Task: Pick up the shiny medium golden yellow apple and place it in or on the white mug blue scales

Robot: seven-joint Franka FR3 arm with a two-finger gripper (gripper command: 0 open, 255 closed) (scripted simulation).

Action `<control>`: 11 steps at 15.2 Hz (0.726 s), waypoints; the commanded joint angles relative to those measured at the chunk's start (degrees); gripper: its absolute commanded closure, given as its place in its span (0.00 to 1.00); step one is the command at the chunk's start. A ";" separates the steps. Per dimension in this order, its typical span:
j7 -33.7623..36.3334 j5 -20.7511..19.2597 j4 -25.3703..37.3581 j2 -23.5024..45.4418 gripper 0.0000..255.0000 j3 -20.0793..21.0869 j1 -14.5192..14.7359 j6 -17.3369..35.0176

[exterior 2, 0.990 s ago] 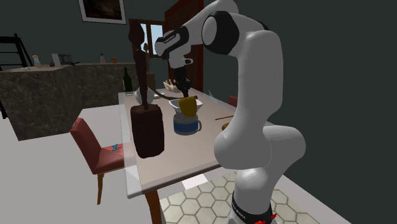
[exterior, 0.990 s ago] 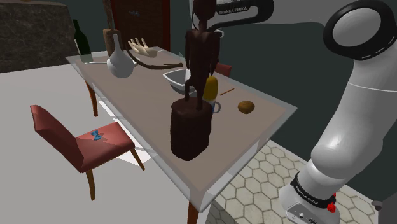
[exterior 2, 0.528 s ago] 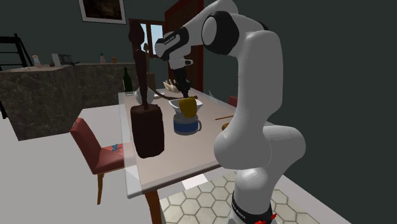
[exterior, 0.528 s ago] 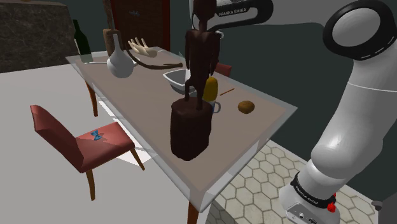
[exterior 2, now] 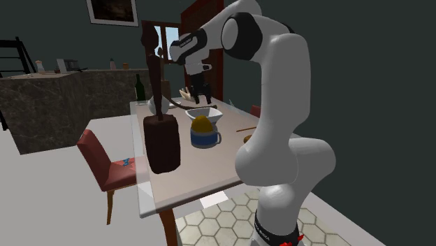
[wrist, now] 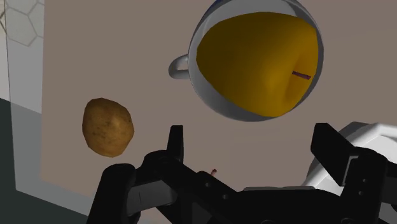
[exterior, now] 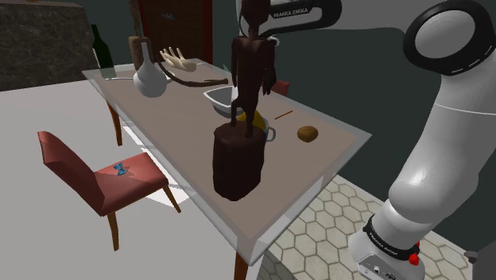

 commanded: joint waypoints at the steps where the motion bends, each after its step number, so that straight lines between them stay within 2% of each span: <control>1: -0.12 -0.08 3.54 0.53 0.00 0.21 0.50 -3.10; 3: -0.19 -0.33 8.12 1.45 0.00 0.46 1.23 -6.87; 11: -0.19 -0.33 8.12 1.45 0.00 0.45 1.23 -6.87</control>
